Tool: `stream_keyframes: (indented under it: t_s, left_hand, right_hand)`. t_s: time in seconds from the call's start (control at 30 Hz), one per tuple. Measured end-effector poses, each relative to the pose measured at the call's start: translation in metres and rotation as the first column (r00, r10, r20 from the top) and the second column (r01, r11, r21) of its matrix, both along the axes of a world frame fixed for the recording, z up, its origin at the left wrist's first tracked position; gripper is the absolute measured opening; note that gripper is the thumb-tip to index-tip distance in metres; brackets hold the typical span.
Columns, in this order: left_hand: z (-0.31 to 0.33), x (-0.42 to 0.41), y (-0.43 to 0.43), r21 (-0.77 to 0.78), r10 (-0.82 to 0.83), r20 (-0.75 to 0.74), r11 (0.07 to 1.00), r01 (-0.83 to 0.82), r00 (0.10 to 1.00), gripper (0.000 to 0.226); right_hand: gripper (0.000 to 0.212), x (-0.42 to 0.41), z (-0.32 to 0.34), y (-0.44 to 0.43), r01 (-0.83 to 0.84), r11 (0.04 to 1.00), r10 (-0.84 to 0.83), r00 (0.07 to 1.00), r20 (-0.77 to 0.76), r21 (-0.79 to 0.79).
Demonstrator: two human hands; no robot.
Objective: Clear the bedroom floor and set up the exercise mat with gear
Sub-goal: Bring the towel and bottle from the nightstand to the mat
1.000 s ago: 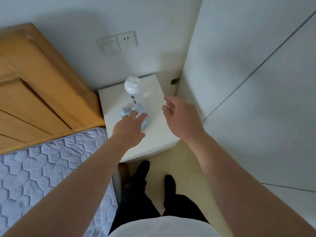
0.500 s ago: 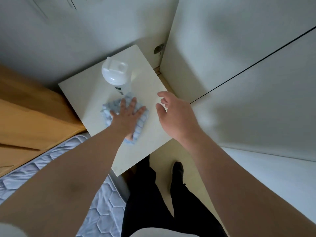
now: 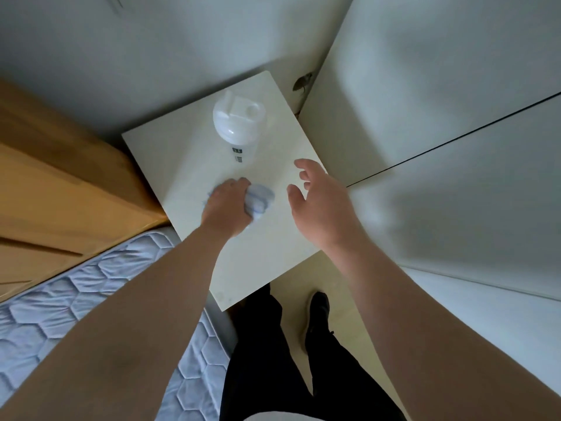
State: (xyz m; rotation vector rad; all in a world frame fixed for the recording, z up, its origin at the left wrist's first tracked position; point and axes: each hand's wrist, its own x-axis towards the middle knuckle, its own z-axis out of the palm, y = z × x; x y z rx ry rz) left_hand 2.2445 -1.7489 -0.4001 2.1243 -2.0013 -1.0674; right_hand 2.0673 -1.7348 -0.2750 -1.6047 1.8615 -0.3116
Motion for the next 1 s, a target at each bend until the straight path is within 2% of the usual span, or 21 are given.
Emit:
stream_keyframes:
  t_s: [0.1, 0.2, 0.27, 0.37, 0.43, 0.5, 0.6, 0.7, 0.83, 1.0]
  left_hand:
    - [0.027, 0.019, 0.005, -0.04, 0.295, -0.097, 0.953, -0.3, 0.95, 0.032]
    - [0.055, 0.039, 0.008, -0.093, 0.556, -0.202, 0.809, -0.581, 0.807, 0.037]
    - [0.072, 0.05, 0.005, -0.127, 0.624, -0.255, 0.736, -0.665, 0.739, 0.043]
    - [0.092, 0.062, 0.001, -0.162, 0.65, -0.325, 0.677, -0.718, 0.687, 0.049]
    - [0.099, 0.068, 0.0, -0.177, 0.655, -0.345, 0.658, -0.732, 0.672, 0.048]
    - [0.104, 0.072, 0.001, -0.182, 0.653, -0.352, 0.655, -0.733, 0.671, 0.049]
    - [0.105, 0.075, 0.001, -0.185, 0.639, -0.338, 0.675, -0.714, 0.691, 0.05]
    - [0.108, 0.077, 0.003, -0.189, 0.639, -0.328, 0.677, -0.711, 0.696, 0.05]
    - [0.121, 0.071, 0.004, -0.192, 0.624, -0.335, 0.688, -0.7, 0.706, 0.049]
    - [0.162, 0.054, -0.01, -0.21, 0.58, -0.351, 0.716, -0.665, 0.735, 0.047]
  right_hand:
    - [0.056, 0.011, 0.0, -0.01, 0.048, 0.999, -0.048, 0.997, 0.054, 0.004]
    - [0.079, 0.028, 0.001, -0.029, 0.033, 0.999, -0.028, 0.992, 0.124, -0.038]
    - [0.097, 0.042, -0.002, -0.046, -0.011, 0.997, 0.022, 0.99, 0.138, -0.08]
    - [0.12, 0.067, -0.013, -0.073, -0.077, 0.992, 0.087, 0.991, 0.102, -0.097]
    - [0.128, 0.081, -0.022, -0.09, -0.134, 0.985, 0.136, 0.991, 0.008, -0.111]
    - [0.126, 0.09, -0.032, -0.102, -0.204, 0.973, 0.192, 0.975, -0.107, -0.11]
    - [0.109, 0.091, -0.047, -0.106, -0.232, 0.957, 0.192, 0.957, -0.219, -0.173]
    - [0.098, 0.09, -0.055, -0.106, -0.233, 0.946, 0.188, 0.961, -0.203, -0.227]
    - [0.094, 0.086, -0.048, -0.106, -0.228, 0.951, 0.194, 0.966, -0.172, -0.209]
    - [0.094, 0.06, 0.002, -0.083, -0.099, 0.953, 0.067, 0.991, -0.12, -0.285]
